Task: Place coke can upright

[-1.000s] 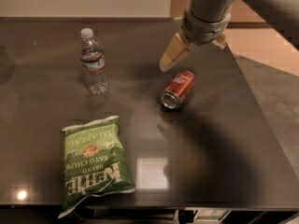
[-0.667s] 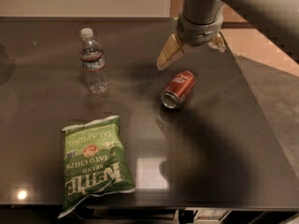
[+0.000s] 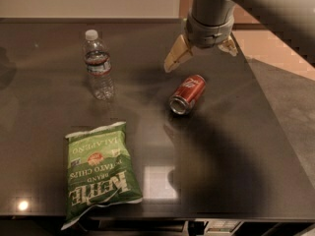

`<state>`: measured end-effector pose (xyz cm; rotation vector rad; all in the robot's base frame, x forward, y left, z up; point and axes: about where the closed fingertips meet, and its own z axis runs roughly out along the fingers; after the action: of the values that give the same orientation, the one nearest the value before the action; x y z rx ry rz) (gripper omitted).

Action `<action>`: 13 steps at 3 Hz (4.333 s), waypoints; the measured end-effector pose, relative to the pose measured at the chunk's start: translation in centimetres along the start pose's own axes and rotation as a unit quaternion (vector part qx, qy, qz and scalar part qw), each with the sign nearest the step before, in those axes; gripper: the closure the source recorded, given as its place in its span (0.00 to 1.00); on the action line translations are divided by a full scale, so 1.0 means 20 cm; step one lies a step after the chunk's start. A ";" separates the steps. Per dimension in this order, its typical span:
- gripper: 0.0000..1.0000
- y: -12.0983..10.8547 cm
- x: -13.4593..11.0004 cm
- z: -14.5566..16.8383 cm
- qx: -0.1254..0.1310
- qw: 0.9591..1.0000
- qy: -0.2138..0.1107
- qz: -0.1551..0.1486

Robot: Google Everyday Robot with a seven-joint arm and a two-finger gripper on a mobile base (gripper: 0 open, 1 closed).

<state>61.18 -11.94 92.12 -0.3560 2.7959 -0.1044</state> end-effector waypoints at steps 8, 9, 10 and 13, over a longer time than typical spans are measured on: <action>0.41 0.05 0.15 0.36 0.011 0.935 0.107 0.338; 0.64 0.07 0.15 0.36 0.003 0.933 0.111 0.343; 0.89 0.09 0.13 0.28 0.002 0.946 0.087 0.311; 1.00 0.13 0.05 -0.01 0.040 0.994 -0.099 0.039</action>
Offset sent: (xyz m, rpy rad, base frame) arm -0.0104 0.0091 -0.0318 0.0717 0.0642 -0.3376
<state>59.61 -9.70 91.63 -0.2249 2.5965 -0.1550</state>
